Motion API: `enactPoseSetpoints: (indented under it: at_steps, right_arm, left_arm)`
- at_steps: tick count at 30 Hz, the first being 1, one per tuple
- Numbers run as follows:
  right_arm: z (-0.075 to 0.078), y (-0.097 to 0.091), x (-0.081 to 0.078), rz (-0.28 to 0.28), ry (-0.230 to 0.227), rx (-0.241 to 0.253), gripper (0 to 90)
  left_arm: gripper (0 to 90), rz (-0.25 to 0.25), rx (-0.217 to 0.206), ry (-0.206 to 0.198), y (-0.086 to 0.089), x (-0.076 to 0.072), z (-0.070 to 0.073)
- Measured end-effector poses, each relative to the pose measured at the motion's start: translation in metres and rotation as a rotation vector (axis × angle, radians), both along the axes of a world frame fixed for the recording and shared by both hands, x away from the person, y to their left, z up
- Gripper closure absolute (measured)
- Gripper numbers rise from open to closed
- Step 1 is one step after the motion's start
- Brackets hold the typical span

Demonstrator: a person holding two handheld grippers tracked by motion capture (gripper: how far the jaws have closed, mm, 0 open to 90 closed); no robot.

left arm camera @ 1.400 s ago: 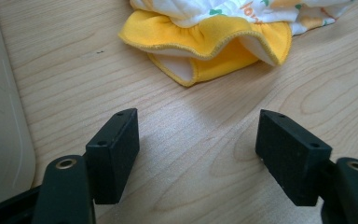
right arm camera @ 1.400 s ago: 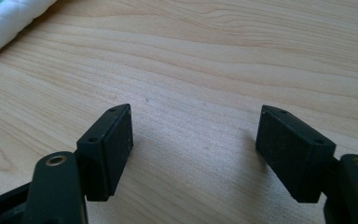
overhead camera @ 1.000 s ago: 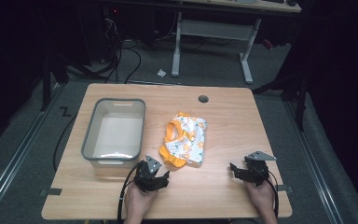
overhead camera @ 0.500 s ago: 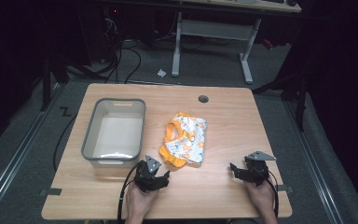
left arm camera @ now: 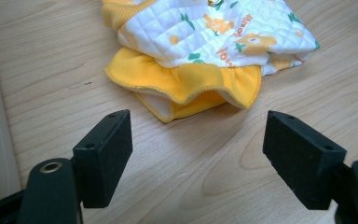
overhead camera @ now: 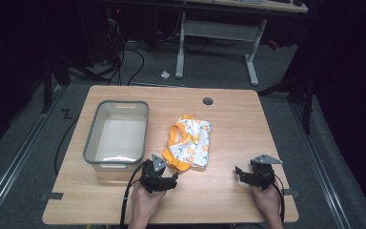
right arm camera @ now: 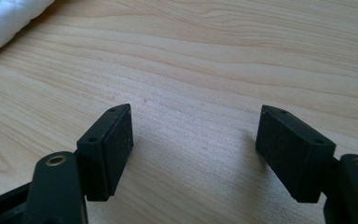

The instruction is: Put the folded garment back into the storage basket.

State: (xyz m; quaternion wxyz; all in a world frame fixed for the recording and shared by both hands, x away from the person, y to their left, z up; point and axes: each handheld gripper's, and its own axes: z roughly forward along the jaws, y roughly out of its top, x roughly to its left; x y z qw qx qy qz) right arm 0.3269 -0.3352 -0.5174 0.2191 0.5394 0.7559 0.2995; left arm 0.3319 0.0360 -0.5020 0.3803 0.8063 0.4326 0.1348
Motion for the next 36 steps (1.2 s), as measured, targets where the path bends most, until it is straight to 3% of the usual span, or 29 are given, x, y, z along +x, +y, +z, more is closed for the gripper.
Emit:
enactPoseSetpoints:
  at_steps: [7, 14, 27, 29, 31, 34, 36]
  right_arm:
    - [0.0, 0.0, 0.0, -0.001, 0.0, 0.0, 27.6]
    - [0.0, 0.0, 0.0, -0.002, -0.001, -0.001, 27.7]
    - [0.0, 0.0, 0.0, 0.002, -0.002, -0.001, 27.8]
    - [0.0, 0.0, 0.0, 0.002, -0.001, -0.001, 27.8]
    - [0.0, 0.0, 0.0, 0.003, -0.001, -0.001, 27.8]
    - [0.0, 0.0, 0.0, 0.003, -0.001, 0.0, 27.8]
    - [0.0, 0.0, 0.0, 0.003, -0.001, -0.001, 27.8]
  left_arm:
    - [23.3, -0.025, 0.003, 0.028, -0.004, 0.005, 0.002]
    - [22.6, -0.045, 0.001, 0.017, -0.008, 0.011, 0.01]
    - [21.9, -0.077, 0.009, 0.007, -0.024, 0.035, 0.023]
    - [27.5, -0.1, -0.003, 0.013, -0.024, 0.037, 0.025]
    - [29.8, -0.113, 0.014, 0.0, -0.025, 0.04, 0.027]
    - [29.8, -0.11, 0.017, -0.011, -0.024, 0.043, 0.029]
    - [29.7, -0.114, -0.004, 0.008, -0.025, 0.048, 0.032]
